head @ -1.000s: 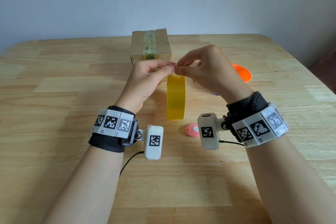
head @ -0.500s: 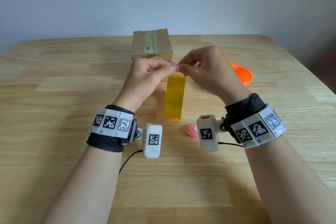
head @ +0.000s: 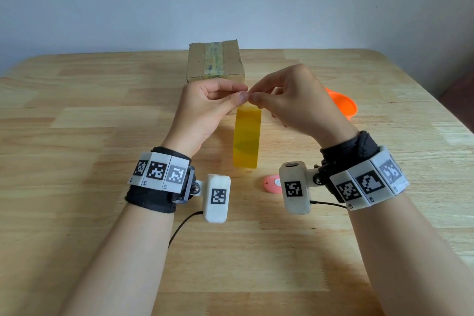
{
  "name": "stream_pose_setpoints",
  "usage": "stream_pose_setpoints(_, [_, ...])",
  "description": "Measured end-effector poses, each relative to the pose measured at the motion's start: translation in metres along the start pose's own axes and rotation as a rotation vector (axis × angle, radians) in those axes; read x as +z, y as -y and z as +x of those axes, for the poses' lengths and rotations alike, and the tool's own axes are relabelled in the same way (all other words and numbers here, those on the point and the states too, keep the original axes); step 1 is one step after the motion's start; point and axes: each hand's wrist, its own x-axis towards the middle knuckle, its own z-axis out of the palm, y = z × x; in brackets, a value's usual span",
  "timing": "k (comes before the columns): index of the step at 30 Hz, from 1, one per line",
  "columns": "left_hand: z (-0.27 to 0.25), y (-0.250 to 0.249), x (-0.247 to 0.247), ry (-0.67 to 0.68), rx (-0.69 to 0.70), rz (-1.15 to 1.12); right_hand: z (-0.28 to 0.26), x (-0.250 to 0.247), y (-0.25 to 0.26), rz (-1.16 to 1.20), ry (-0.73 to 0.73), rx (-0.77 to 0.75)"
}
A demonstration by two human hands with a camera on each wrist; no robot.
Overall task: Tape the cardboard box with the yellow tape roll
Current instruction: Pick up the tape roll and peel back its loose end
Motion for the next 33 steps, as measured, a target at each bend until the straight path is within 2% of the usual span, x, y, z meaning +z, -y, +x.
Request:
stream_pose_setpoints(7, [0.001, 0.003, 0.003, -0.023, -0.028, 0.003, -0.002, -0.003, 0.002, 0.059, 0.050, 0.007])
stream_pose_setpoints(12, [0.002, -0.002, -0.001, 0.023, -0.254, -0.077, 0.002, 0.003, -0.004, 0.069, -0.020, 0.029])
stream_pose_setpoints(15, [0.000, -0.003, -0.001, 0.157, -0.400, -0.087, 0.005, 0.006, -0.007, 0.090, -0.065, 0.040])
stream_pose_setpoints(19, [-0.003, -0.003, -0.001, 0.211, -0.458, -0.072, 0.008, 0.010, -0.015, 0.124, -0.117, 0.088])
stream_pose_setpoints(26, [-0.005, -0.006, -0.008, 0.286, -0.456, -0.060, 0.010, 0.014, -0.023, 0.208, -0.014, 0.272])
stream_pose_setpoints(30, [-0.004, -0.007, -0.012, 0.293, -0.448, -0.086, 0.007, 0.012, -0.022, 0.159, 0.197, 0.417])
stream_pose_setpoints(31, [-0.005, -0.008, -0.013, 0.297, -0.448, -0.094, 0.006, 0.013, -0.021, 0.206, 0.225, 0.441])
stream_pose_setpoints(33, [-0.006, -0.008, -0.011, 0.303, -0.450, -0.111, 0.006, 0.013, -0.020, 0.351, 0.190, 0.462])
